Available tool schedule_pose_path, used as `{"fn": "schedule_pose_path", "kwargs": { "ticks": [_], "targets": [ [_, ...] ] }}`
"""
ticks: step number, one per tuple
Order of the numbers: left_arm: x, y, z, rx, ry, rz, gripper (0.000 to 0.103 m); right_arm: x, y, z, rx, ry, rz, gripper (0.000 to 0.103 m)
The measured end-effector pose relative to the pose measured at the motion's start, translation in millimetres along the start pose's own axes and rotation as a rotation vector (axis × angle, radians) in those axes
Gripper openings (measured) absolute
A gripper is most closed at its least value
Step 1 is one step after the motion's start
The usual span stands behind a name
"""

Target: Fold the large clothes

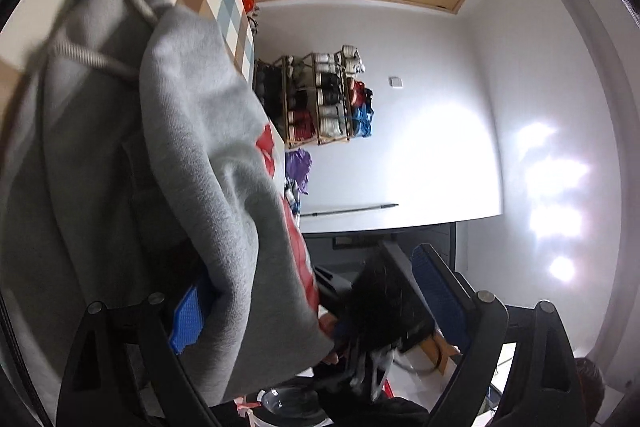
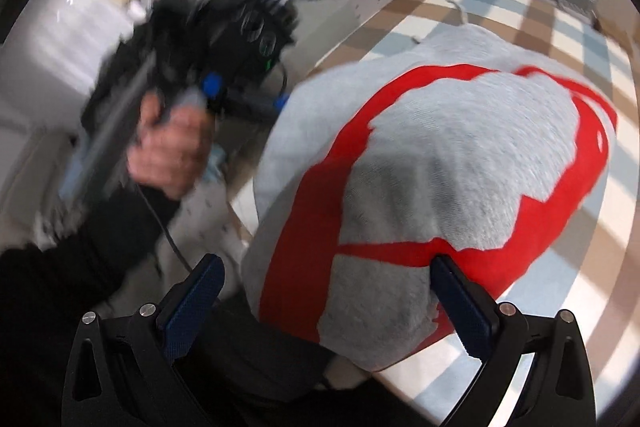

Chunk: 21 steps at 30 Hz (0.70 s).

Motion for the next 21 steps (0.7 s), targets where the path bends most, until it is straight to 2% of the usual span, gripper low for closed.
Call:
{"fn": "schedule_pose_path", "kwargs": {
  "ticks": [2, 5, 9, 13, 16, 21],
  "targets": [
    [1.9, 6.5, 2.5, 0.014, 0.01, 0.005, 0.09, 9.4, 4.0, -8.4, -0.074, -0.043, -0.056, 0.103],
    [-2.0, 11.7, 6.1, 0.028, 0.017, 0.014, 0.09, 22.6, 11.5, -17.3, -0.147, -0.06, -0.133, 0.103],
    [-11.0, 14.9, 9.3, 0.052, 0.029, 0.022, 0.09, 32.8, 14.9, -22.2, -0.231, -0.021, -0.246, 0.103],
    [-10.3, -5.0, -19.7, 0.036, 0.097, 0.009, 0.09, 34.1, 6.6, -18.3, -0.287, 0.029, -0.333, 0.103],
    [3.7, -27.2, -41.4, 0.008, 0.117, -0.043, 0.09, 27.3, -5.9, -7.4, -0.287, 0.065, -0.348, 0.103],
    [37.8, -52.8, -43.3, 0.009, 0.1, -0.111, 0.09, 15.6, -30.2, 19.1, -0.21, 0.115, -0.314, 0.103]
  ]
}}
Point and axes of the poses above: each gripper's, at about its wrist camera, not at the fingertips, and x roughly the way its jaws point, z to its right, y to its top, the point moved 8 cm from there along x, roughly the way its jaws point, and after that the axes turned 9 degrees about -y, right-handed, at the moved point
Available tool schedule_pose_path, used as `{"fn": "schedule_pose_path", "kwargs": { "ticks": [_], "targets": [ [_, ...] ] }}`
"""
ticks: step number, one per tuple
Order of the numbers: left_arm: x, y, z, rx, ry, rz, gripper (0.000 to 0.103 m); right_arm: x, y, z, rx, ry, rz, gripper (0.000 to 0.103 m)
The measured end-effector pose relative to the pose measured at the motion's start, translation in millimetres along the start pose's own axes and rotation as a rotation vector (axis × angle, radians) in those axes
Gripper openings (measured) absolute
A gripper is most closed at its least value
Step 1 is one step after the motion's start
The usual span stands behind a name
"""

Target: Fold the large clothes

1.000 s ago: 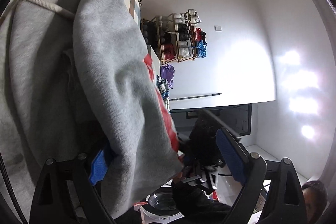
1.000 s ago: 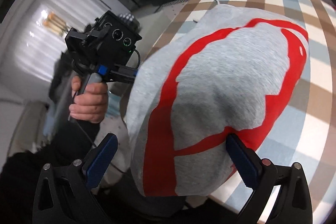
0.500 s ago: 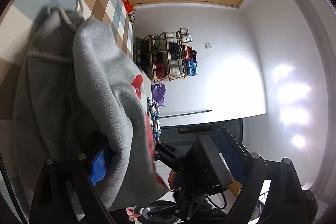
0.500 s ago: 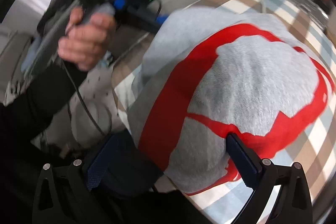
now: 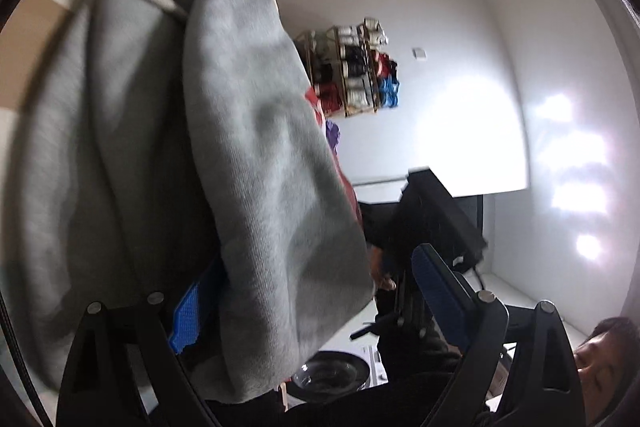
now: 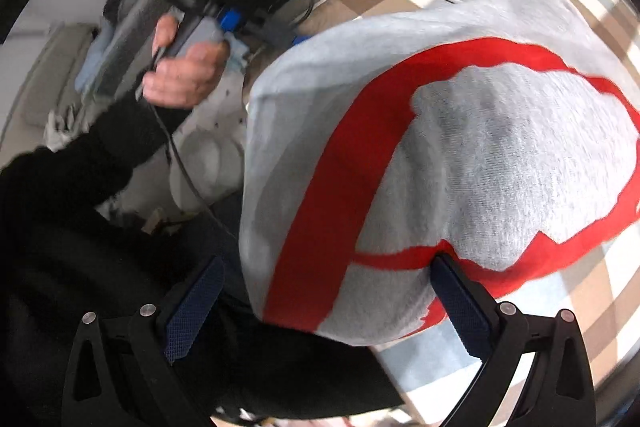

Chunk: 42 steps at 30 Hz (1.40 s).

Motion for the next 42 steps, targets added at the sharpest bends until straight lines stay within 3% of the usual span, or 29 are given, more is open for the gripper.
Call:
{"fn": "schedule_pose_path", "kwargs": {
  "ticks": [2, 7, 9, 11, 12, 13, 18, 22, 26, 28, 31, 33, 37, 42],
  "targets": [
    [16.0, -9.2, -3.7, -0.003, 0.024, -0.043, 0.09, -2.9, -7.1, 8.4, 0.043, 0.035, 0.041, 0.103],
    [41.5, -33.7, -25.0, 0.009, 0.252, -0.135, 0.09, -8.7, -7.3, 17.9, 0.078, 0.075, 0.12, 0.103],
    [47.7, -39.0, -24.1, 0.05, 0.286, -0.144, 0.089, -10.5, -6.6, 18.8, 0.08, 0.083, 0.14, 0.103],
    [50.7, -39.3, -19.8, 0.087, 0.301, -0.136, 0.069, -12.2, -6.9, 21.1, 0.083, 0.096, 0.161, 0.103],
    [51.6, -38.1, -16.8, 0.099, 0.294, -0.143, 0.026, -14.1, -8.9, 20.2, 0.087, 0.102, 0.17, 0.103],
    [52.8, -37.6, -15.5, 0.112, 0.3, -0.154, 0.001, -15.0, -9.7, 20.1, 0.091, 0.107, 0.176, 0.103],
    [46.4, -30.5, 6.0, 0.188, 0.327, -0.135, 0.001, -18.4, -9.9, 18.6, 0.071, 0.083, 0.171, 0.103],
    [30.0, -18.8, 33.1, 0.239, 0.351, -0.113, 0.001, -6.9, -1.0, 4.1, -0.001, 0.016, 0.099, 0.103],
    [17.8, -15.4, 54.9, 0.324, 0.438, -0.138, 0.001, 2.6, 3.2, -8.6, -0.097, -0.053, -0.009, 0.103],
    [13.6, -16.6, 45.6, 0.33, 0.48, -0.147, 0.001, 11.1, 6.4, -17.8, -0.175, -0.122, -0.09, 0.103],
    [7.7, -26.4, 1.4, 0.286, 0.551, -0.174, 0.001, 29.5, 9.3, -30.6, -0.3, -0.244, -0.219, 0.103],
    [3.3, -30.2, -26.9, 0.214, 0.549, -0.17, 0.001, 40.5, 9.7, -36.2, -0.372, -0.301, -0.307, 0.103],
    [0.5, -31.3, -55.1, 0.166, 0.526, -0.118, 0.001, 42.9, 22.9, -40.0, -0.381, -0.238, -0.37, 0.103],
    [4.1, -36.1, -61.6, 0.167, 0.49, -0.085, 0.002, 19.2, 29.0, -26.3, -0.238, -0.059, -0.344, 0.103]
  ]
}}
Point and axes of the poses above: each gripper's, at about its wrist camera, not at the fingertips, and x roughly the way its jaws point, z to its right, y to its top, the point moved 8 cm from there along x, roughly the way its jaws point, and after that the axes turned 9 degrees about -y, right-handed, at the moved point
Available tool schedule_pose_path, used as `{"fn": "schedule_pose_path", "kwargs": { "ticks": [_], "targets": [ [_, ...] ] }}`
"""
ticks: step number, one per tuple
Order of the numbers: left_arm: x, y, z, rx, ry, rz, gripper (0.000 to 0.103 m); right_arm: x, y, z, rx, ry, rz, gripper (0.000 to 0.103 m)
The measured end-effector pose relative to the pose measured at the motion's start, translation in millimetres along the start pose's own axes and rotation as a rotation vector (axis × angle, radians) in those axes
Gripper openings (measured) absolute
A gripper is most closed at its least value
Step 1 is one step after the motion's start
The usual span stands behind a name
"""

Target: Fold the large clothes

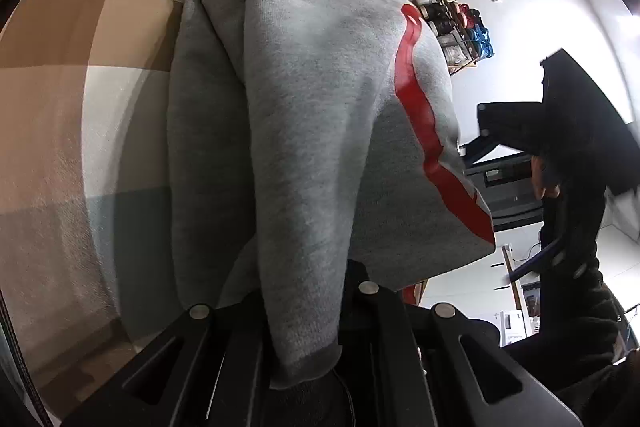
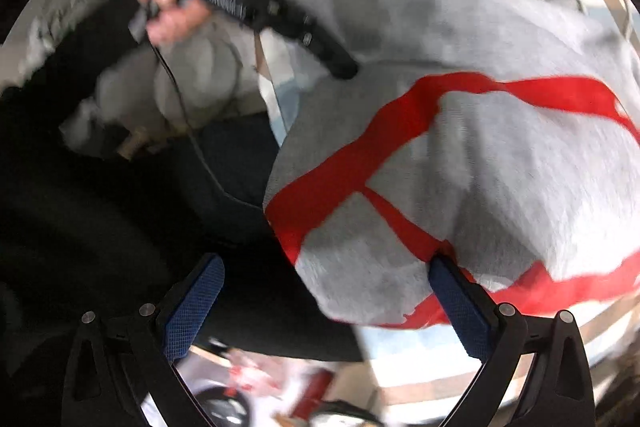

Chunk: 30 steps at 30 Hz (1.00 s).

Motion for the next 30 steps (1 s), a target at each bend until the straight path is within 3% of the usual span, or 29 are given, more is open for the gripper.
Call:
{"fn": "schedule_pose_path", "kwargs": {
  "ticks": [2, 6, 9, 12, 14, 17, 23, 24, 25, 28, 30],
  "targets": [
    [4.2, -6.4, -3.5, 0.0, -0.006, 0.006, 0.002, -17.9, -10.8, 5.4, 0.038, 0.074, 0.046, 0.103],
    [-0.1, -4.8, -5.1, -0.049, -0.046, 0.027, 0.004, -78.6, -12.2, 31.2, 0.154, 0.138, 0.307, 0.103],
    [-3.0, -4.7, -9.5, -0.07, -0.067, 0.046, 0.004, -103.0, 9.0, 71.3, 0.317, 0.042, 0.435, 0.103],
    [-12.6, -6.7, -8.1, -0.068, -0.066, 0.075, 0.004, -96.0, 33.8, 125.7, 0.517, -0.095, 0.432, 0.103],
    [-18.1, -5.1, -3.2, -0.072, -0.06, 0.099, 0.004, -68.1, 43.1, 154.8, 0.604, -0.116, 0.336, 0.103],
    [-25.9, -5.4, 5.2, -0.056, -0.02, 0.109, 0.006, -31.0, 58.9, 173.9, 0.677, -0.077, 0.289, 0.103],
    [-63.1, -4.2, 30.6, -0.034, 0.032, 0.141, 0.008, -21.5, 71.5, 187.9, 0.781, 0.173, 0.409, 0.103],
    [-69.6, -3.0, 36.2, -0.021, 0.052, 0.153, 0.013, -19.6, 75.3, 183.5, 0.794, 0.207, 0.428, 0.103],
    [-76.8, -2.7, 44.1, -0.002, 0.078, 0.17, 0.022, -19.8, 72.2, 182.3, 0.799, 0.223, 0.439, 0.103],
    [-89.3, -3.7, 58.4, 0.009, 0.117, 0.217, 0.026, -23.7, 73.2, 183.0, 0.813, 0.241, 0.466, 0.103],
    [-90.3, -9.0, 53.1, -0.032, 0.181, 0.194, 0.031, -22.6, 75.6, 184.1, 0.811, 0.237, 0.475, 0.103]
  ]
}}
Point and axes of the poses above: each gripper's, at about its wrist camera, not at the fingertips, and x roughly the way its jaws point, z to its right, y to its top, the point moved 8 cm from there along x, roughly the way its jaws point, and after that the axes turned 9 degrees about -y, right-handed, at the moved point
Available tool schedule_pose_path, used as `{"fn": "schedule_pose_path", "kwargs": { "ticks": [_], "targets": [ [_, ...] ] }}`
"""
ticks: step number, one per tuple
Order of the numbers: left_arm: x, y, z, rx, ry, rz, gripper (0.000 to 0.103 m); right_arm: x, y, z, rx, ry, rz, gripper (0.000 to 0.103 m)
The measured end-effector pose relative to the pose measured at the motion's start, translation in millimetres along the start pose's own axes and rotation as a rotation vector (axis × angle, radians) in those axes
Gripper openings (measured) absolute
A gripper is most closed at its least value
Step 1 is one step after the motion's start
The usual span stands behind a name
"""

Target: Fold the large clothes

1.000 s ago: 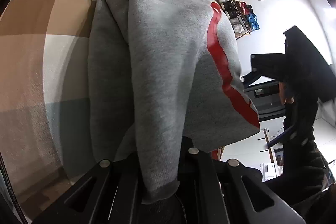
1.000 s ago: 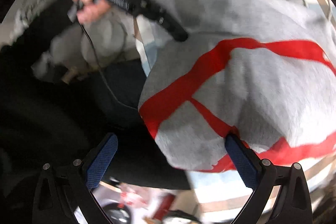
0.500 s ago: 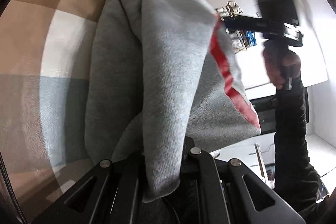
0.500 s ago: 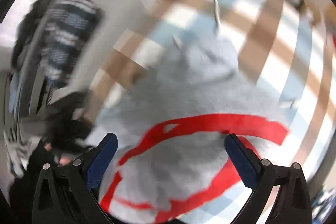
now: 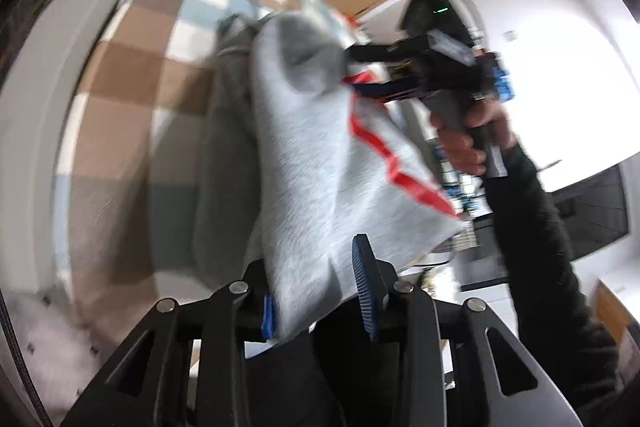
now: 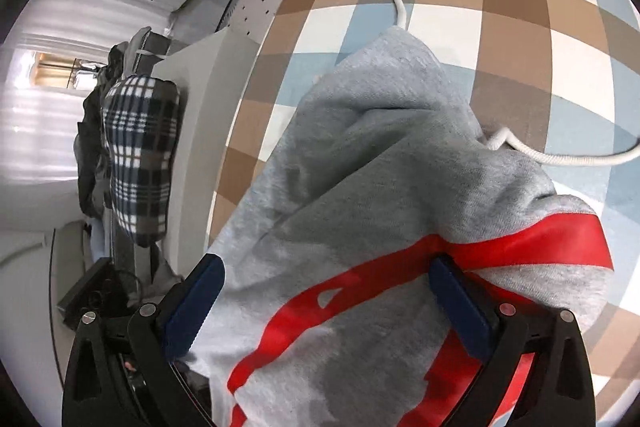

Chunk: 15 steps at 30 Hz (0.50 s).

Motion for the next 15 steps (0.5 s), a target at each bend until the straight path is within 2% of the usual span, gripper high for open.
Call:
{"fn": "schedule_pose_path", "kwargs": {
  "ticks": [1, 3, 5, 7, 8, 10, 12, 13, 15],
  "targets": [
    [-0.7, -8.0, -3.5, -0.016, 0.026, -0.007, 0.035, -0.3, 0.5, -0.3, 0.003, 0.001, 0.007, 0.103],
    [-4.0, -14.1, -9.5, -0.036, 0.076, 0.008, 0.035, -1.6, -0.4, -1.0, -0.004, 0.0, 0.016, 0.103],
    [-19.2, -18.3, -16.7, -0.066, 0.098, 0.033, 0.035, -0.6, -0.9, -0.1, -0.004, 0.001, 0.022, 0.103],
    [-28.3, -18.4, -7.9, -0.073, 0.102, 0.068, 0.037, 0.9, -2.1, -0.3, -0.015, 0.0, 0.024, 0.103],
    [-31.7, -17.9, -0.4, -0.055, 0.09, 0.084, 0.04, 0.3, -2.8, -0.2, -0.017, 0.0, 0.024, 0.103],
    [-25.3, -16.1, 23.6, 0.009, 0.051, 0.09, 0.057, -1.5, -5.0, -1.0, -0.022, -0.006, 0.019, 0.103],
    [-10.2, -11.6, 48.3, 0.082, -0.008, 0.08, 0.057, -9.1, -7.5, -1.8, -0.008, 0.007, 0.02, 0.103],
    [0.2, -9.1, 58.7, 0.115, -0.046, 0.07, 0.058, -15.0, -9.2, -3.6, -0.005, 0.035, 0.024, 0.103],
    [21.0, -3.8, 63.6, 0.148, -0.093, 0.043, 0.058, -36.2, -17.8, -13.3, 0.008, 0.18, 0.043, 0.103]
  ]
}}
Point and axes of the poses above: each gripper's, at about its wrist camera, not at the fingertips, and x roughly the way its jaws point, z to its right, y to its top, the point moved 8 cm from there along x, roughly the way its jaws point, and after that the axes turned 9 degrees about -y, right-handed, at the moved point
